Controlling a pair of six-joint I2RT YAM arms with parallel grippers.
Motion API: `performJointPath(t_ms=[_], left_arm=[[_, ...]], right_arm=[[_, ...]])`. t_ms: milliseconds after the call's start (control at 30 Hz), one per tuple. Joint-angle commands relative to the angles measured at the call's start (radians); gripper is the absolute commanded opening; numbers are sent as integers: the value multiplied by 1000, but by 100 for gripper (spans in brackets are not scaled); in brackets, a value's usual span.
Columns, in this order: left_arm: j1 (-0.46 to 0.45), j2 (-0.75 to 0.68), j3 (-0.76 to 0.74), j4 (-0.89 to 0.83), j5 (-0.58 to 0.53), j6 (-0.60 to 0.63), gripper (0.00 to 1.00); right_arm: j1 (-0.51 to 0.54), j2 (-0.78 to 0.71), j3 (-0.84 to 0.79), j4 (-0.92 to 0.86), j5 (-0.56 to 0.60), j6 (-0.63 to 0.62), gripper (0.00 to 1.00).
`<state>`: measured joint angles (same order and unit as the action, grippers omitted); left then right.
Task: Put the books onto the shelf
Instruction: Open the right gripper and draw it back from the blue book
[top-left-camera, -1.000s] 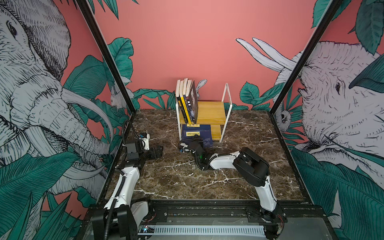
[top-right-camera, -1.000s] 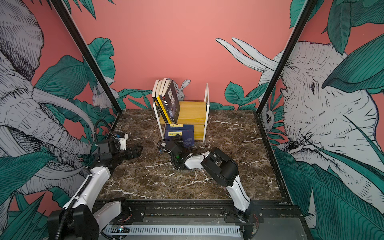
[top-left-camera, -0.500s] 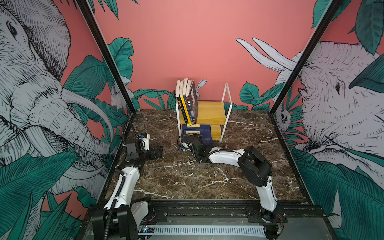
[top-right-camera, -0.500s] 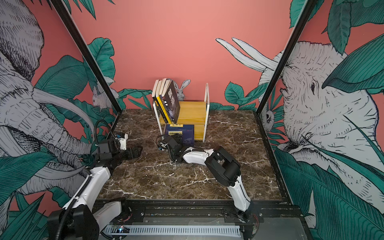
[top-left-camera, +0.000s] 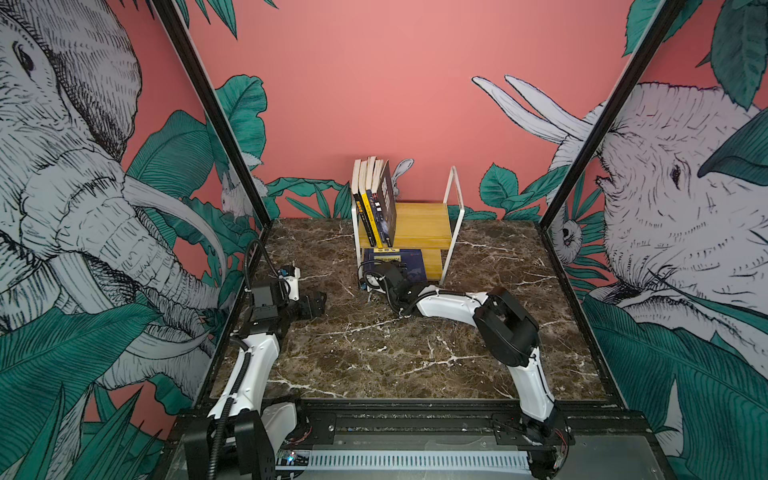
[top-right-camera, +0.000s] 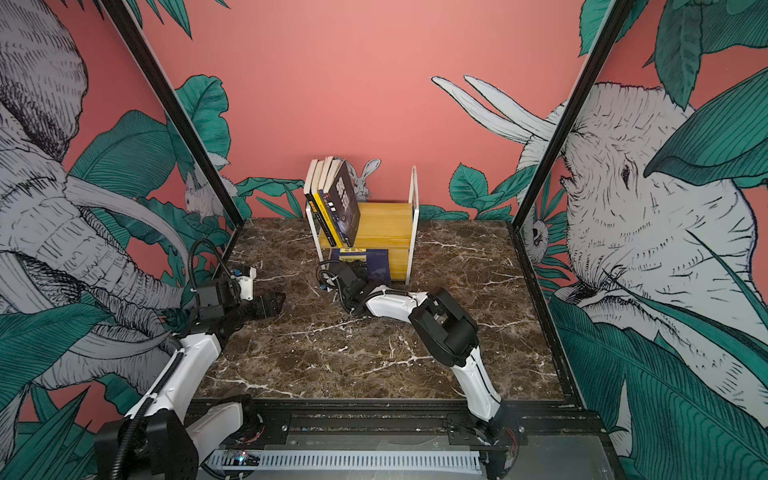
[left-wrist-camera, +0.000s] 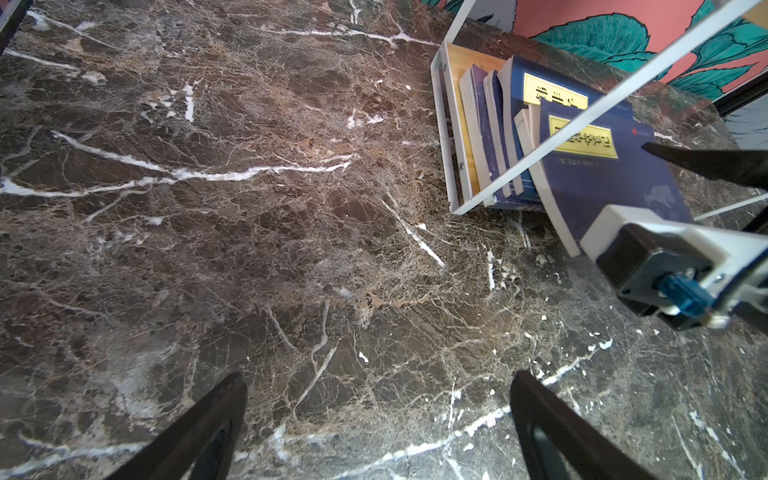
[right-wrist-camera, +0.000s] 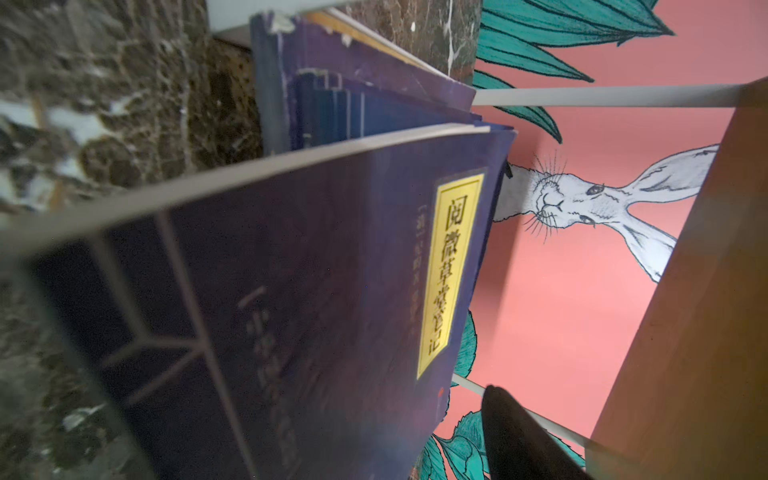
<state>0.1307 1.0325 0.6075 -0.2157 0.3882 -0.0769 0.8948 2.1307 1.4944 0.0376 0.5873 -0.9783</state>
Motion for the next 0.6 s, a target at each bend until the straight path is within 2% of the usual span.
performJointPath(t_ms=[0, 233, 567], left_arm=[[-4, -22, 9, -9, 15, 22, 99], [-4, -21, 8, -7, 17, 19, 99], [-4, -23, 8, -11, 15, 21, 99]], right_arm=[[2, -30, -1, -37, -35, 25, 78], [2, -80, 12, -204, -118, 46, 81], [-16, -175, -42, -344, -121, 34, 81]])
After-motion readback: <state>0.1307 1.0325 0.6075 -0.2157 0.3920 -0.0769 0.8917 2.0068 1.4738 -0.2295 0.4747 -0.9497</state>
